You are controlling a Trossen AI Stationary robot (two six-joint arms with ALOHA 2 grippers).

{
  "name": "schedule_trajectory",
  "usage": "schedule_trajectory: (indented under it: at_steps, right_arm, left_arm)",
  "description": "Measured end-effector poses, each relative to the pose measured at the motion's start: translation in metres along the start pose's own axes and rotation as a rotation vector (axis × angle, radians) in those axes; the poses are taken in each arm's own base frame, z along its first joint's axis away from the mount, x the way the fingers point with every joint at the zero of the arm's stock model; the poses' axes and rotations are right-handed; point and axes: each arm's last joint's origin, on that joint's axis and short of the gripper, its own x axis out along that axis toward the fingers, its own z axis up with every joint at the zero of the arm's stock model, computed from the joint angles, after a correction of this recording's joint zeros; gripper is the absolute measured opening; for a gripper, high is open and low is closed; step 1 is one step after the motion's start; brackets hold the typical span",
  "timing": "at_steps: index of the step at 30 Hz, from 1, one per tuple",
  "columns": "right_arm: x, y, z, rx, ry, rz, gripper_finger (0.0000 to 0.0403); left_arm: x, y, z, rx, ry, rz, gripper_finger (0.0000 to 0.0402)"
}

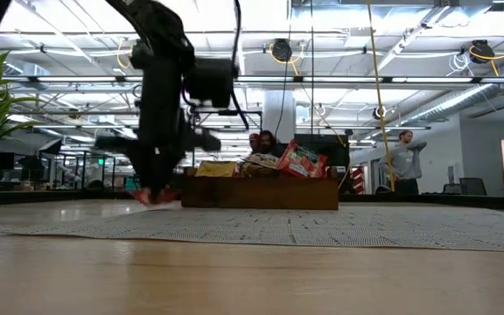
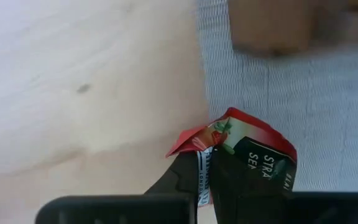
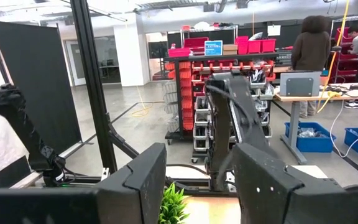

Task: Pick & Place Tea
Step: Put the red tea bag into the right section of the wooden organizer

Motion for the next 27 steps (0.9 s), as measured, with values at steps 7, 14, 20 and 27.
schedule_trajectory:
  at_steps: [7, 14, 20, 27]
  right_arm:
    - [0.000, 0.000, 0.000, 0.000, 0.000, -0.003, 0.0171]
    - [0.000, 0.000, 0.000, 0.000, 0.000, -0.004, 0.0171]
    - [0.000, 0.000, 0.000, 0.010, 0.000, -0.002, 0.0171]
    - [0.000, 0.000, 0.000, 0.028, 0.001, -0.001, 0.0171]
  left_arm:
    - [-0.057, 0.010, -0.015, 0.147, -0.082, -0.164, 0.0018]
    - [-0.118, 0.027, -0.041, 0.266, -0.198, -0.390, 0.0018]
    - [-0.159, 0.038, -0.057, 0.324, -0.325, -0.629, 0.0018]
    - [-0.205, 0.045, -0.063, 0.296, -0.571, -0.921, 0.0018]
